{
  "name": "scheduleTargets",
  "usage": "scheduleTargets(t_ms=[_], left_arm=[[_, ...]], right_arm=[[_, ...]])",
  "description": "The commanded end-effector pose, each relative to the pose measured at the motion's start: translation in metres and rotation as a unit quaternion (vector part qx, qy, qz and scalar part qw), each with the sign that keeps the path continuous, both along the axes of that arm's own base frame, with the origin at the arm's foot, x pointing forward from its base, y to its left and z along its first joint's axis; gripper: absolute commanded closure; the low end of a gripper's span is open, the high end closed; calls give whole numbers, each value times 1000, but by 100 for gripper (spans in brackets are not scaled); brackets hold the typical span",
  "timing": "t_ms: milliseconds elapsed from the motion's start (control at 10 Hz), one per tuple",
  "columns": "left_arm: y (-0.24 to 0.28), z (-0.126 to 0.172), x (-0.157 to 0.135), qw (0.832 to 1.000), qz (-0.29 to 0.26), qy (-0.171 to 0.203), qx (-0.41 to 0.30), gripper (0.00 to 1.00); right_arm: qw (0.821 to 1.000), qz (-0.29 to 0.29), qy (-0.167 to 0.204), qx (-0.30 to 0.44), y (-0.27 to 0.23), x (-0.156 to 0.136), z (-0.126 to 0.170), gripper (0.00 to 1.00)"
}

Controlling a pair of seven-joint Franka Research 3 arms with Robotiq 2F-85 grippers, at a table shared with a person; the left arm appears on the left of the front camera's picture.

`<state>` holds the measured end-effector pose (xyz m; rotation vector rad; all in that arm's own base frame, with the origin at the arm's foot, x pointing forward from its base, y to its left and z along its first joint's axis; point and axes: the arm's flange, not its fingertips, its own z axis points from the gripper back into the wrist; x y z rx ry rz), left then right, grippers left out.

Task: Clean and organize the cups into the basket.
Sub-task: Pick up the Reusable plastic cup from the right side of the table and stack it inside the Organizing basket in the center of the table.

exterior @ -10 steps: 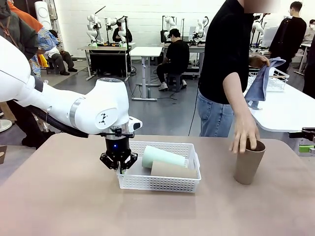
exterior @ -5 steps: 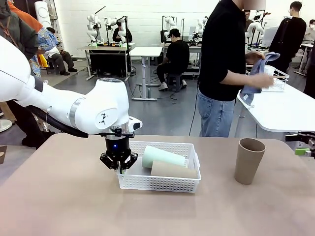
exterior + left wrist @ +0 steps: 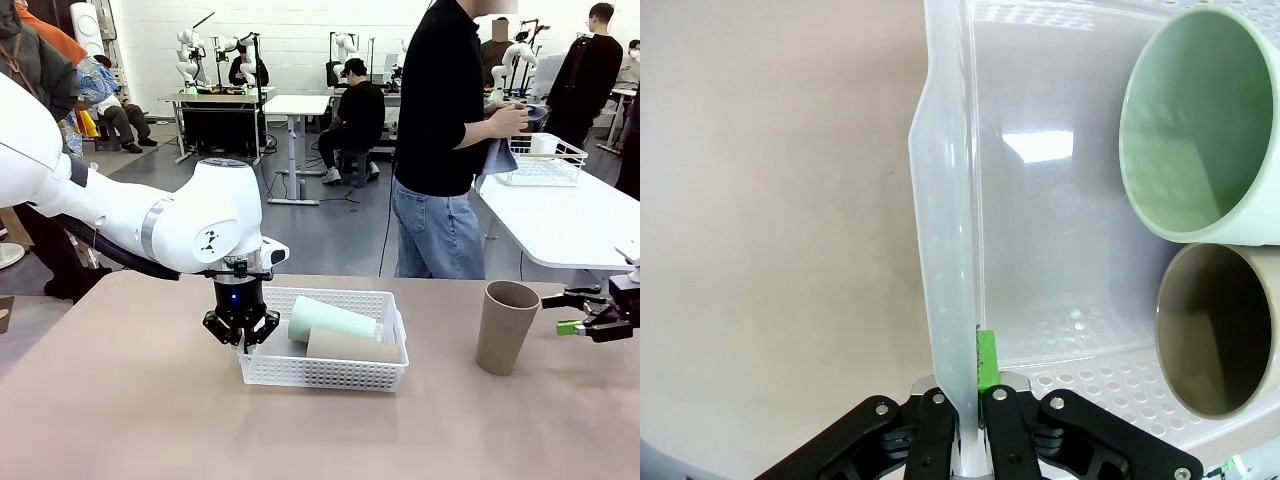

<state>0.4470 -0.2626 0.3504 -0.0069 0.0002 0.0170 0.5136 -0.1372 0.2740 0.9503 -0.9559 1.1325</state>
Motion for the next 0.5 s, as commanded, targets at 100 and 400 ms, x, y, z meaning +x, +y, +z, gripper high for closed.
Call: scheduleTargets(t_ms=[100, 400], left_arm=[[0, 0, -1, 1000, 1, 0, -1, 100], [0, 0, -1, 1000, 1, 0, -1, 100]], right_arm=[[1000, 6, 14, -17, 9, 7, -6, 0], [999, 40, 14, -19, 15, 6, -12, 0]])
